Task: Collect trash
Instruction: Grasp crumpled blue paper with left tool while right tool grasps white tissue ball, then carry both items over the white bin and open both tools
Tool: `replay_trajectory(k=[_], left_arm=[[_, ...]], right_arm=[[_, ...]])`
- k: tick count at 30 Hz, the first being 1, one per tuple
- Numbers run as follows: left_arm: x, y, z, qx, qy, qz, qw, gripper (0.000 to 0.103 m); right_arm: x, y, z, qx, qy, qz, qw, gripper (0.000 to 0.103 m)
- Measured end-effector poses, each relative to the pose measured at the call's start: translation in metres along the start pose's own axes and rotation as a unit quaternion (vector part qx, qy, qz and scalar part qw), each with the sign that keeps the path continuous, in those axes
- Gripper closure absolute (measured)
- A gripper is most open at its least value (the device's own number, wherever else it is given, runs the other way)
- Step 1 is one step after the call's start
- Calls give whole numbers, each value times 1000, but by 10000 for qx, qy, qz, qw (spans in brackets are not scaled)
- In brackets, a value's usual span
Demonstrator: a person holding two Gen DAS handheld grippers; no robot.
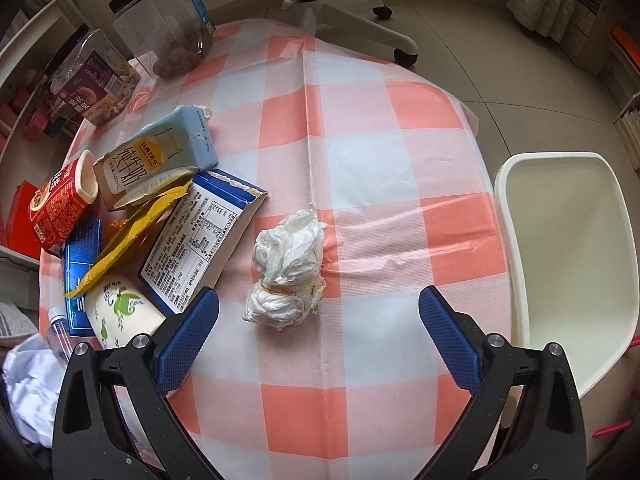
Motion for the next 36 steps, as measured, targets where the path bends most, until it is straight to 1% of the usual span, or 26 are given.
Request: replay_trajectory(k=[2, 4, 5, 6, 7, 8, 9, 10, 11, 14, 16, 19, 22, 24, 27, 31, 36], left_arm=[[-9, -8, -15, -4, -297, 196, 9994, 37], [-15, -11, -29, -80, -552, 321, 9979, 37], [-16, -7, -32, -99, -664, 343, 9972, 37], [-15, -5, -37, -123, -772, 348, 9963, 37], [-15, -2, -39, -159, -862, 337, 9956, 37], [-14, 1, -40, -206, -952, 338, 9947, 37], [-12, 5, -41, -257, -1050, 354, 9935, 37], [-11, 6, -45, -292, -1158, 362, 9922, 37], [-10, 10, -48, -318, -1250, 369, 9910, 37], [-8, 14, -58, -456, -1464, 432, 9872, 37], [-9, 12, -61, -496, -1593, 523, 9846, 37], [-15, 7, -64, -578, -1726, 724, 9806, 37], [-22, -3, -60, -675, -1733, 976, 9777, 36], [-27, -10, -55, -760, -1710, 1157, 9755, 36], [-33, -19, -48, -825, -1686, 1371, 9726, 36], [-40, -29, -33, -925, -1544, 1631, 9701, 36], [-45, -34, -15, -958, -1450, 1832, 9676, 36]], right_arm=[[-2, 5, -1, 11, 68, -28, 10000, 12], [-1, 9, -2, 47, 72, -87, 9999, 28], [-1, 11, -3, 39, 77, -119, 9999, 32], [0, 13, -4, 37, 89, -144, 9998, 39], [0, 14, -5, 33, 101, -159, 9998, 43], [-2, 14, -6, 57, 94, -133, 9999, 46], [-2, 13, -7, 41, 65, -95, 9999, 54], [-4, 12, -10, -14, 27, -80, 10000, 65], [-4, 11, -13, -86, -22, -75, 9999, 71], [-5, 5, -19, -101, -187, 4, 9998, 72], [-8, -3, -23, -157, -297, 142, 9993, 73], [-15, -23, -28, -223, -444, 483, 9976, 73], [-22, -46, -33, -345, -538, 880, 9941, 73], [-27, -63, -36, -351, -665, 1182, 9901, 73], [-31, -86, -40, -199, -943, 1662, 9814, 73], [-36, -111, -40, -219, -992, 2097, 9725, 73], [-37, -138, -34, -107, -1070, 2526, 9616, 73]])
Point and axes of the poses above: each gripper's, at about its wrist camera, not at the fingertips, and y roughly the way its jaws point, z to its right, x to its underside, the point moved 8 cm from there along y, roughly the way its jaws point, and after that the axes turned 11 degrees about -x, right-handed, at the moved point
